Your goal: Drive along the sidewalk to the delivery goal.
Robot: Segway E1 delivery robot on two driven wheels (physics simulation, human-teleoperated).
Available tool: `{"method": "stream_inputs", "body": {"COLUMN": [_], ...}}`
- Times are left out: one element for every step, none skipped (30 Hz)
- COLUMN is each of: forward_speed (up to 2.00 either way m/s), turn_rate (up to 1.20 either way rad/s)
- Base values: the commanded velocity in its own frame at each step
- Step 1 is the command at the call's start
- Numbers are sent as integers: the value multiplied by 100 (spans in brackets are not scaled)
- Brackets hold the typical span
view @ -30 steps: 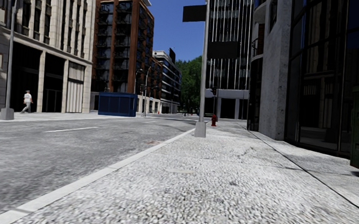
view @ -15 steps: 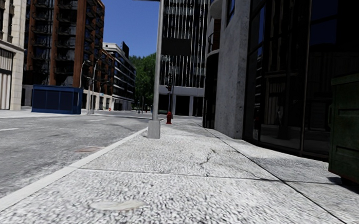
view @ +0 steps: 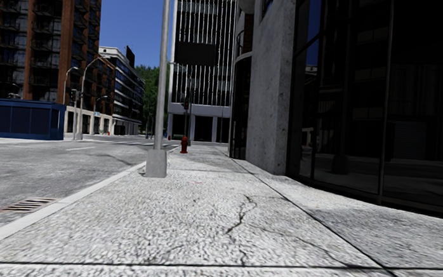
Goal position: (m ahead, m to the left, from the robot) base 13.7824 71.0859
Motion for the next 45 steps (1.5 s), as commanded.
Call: {"method": "stream_inputs", "body": {"forward_speed": [200,200,200,200,200,200,200,200,200,200,200,200,200,200,200,200,200,200,200,200,200,200,200,200,200,200,200,200,200,200,200,200,200,200,200,200,200,200,200,200,200,200,200,200,200], "turn_rate": [0,0,19,34,34,42,0,0,0,0,0,0,0,0,0,0,0,0,0,0,0,0,0,0,0,0,0,0,0,0,0,0,0,0,0,0,0,0,0,0,0,0,0,0,0]}}
